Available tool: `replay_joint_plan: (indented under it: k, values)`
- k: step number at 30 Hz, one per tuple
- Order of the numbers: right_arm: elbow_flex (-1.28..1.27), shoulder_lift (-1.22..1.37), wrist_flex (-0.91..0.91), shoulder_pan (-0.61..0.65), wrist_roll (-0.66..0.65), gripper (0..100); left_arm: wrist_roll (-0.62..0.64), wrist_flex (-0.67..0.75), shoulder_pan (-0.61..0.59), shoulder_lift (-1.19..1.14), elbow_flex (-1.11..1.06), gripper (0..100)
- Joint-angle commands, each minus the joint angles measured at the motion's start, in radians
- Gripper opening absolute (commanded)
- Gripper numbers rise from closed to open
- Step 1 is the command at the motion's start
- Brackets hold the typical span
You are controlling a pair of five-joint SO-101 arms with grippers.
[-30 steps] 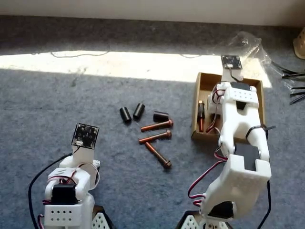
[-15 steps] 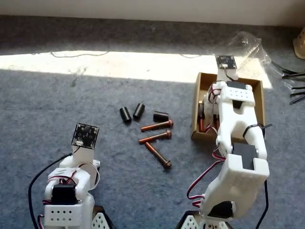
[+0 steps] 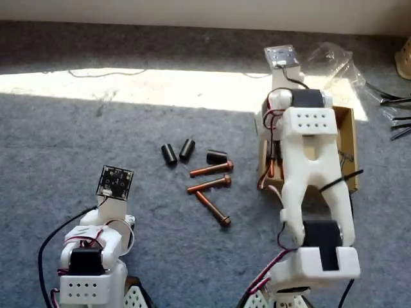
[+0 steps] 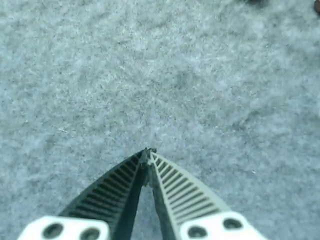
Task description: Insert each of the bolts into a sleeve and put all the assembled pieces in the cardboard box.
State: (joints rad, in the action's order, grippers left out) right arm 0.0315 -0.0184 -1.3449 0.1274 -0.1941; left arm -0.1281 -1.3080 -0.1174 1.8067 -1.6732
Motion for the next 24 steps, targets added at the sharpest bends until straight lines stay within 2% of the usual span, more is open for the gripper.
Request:
replay_joint_plan:
  k: [1, 6, 10, 18, 24]
  values:
    - [0.048, -0.214, -0.065, 0.079, -0.003, 15.2, -0.005, -0.006, -0.008, 0.008, -0.022, 1]
    - [-0.007, -0.456, -0.120, 0.168, -0.003, 10.4, -0.005, -0.006, -0.008, 0.008, -0.022, 1]
    - [-0.119, -0.630, -0.116, 0.180, -0.003, 5.4, -0.005, -0.006, -0.004, 0.008, -0.022, 2]
    - [-0.331, -0.880, -0.107, 0.180, -0.003, 4.9, -0.005, -0.006, -0.004, 0.008, -0.022, 1]
    - [-0.545, -1.023, 0.012, 0.180, -0.003, 4.9, -0.003, 0.015, -0.010, 0.010, -0.022, 2]
